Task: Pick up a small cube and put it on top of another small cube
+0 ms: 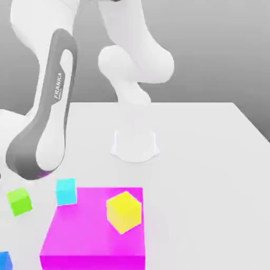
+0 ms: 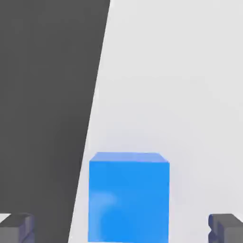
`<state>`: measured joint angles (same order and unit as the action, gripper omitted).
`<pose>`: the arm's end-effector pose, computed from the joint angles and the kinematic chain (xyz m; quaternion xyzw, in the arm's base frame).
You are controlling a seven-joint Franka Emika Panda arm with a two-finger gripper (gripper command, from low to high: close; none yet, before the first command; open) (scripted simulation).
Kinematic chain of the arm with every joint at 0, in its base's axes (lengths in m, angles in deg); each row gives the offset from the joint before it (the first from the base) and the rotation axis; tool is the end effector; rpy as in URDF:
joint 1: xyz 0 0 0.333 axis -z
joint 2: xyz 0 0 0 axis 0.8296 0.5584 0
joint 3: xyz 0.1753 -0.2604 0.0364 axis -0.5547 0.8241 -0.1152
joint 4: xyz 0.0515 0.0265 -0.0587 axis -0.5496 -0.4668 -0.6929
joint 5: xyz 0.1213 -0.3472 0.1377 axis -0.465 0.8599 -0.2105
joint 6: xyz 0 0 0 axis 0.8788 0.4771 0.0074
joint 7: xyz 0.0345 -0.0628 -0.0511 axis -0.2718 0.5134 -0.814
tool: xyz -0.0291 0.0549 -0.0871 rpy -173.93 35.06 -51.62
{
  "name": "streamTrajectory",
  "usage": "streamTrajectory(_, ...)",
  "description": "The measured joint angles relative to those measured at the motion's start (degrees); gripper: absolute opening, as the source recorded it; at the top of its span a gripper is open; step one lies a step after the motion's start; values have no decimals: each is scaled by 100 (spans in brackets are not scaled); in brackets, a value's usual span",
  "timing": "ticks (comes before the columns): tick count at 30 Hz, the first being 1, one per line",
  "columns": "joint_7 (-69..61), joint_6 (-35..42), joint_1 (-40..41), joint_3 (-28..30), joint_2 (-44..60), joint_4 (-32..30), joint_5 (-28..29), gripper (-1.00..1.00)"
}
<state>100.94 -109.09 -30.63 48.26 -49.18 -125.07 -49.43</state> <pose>0.5122 -0.2921 0.1437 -0.4538 0.8911 -0.0006 0.0004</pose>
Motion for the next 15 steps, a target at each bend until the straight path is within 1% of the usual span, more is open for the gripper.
streamTrajectory(1, -6, -92, 12, -13, 124, 28, -14, -100)
streamTrajectory(8, -8, -89, 11, -11, 112, 26, -21, -100)
streamTrajectory(12, 24, 430, -43, 34, -594, -159, 89, -100)
streamTrajectory(15, -328, 629, -238, -110, -1203, -571, 362, -100)
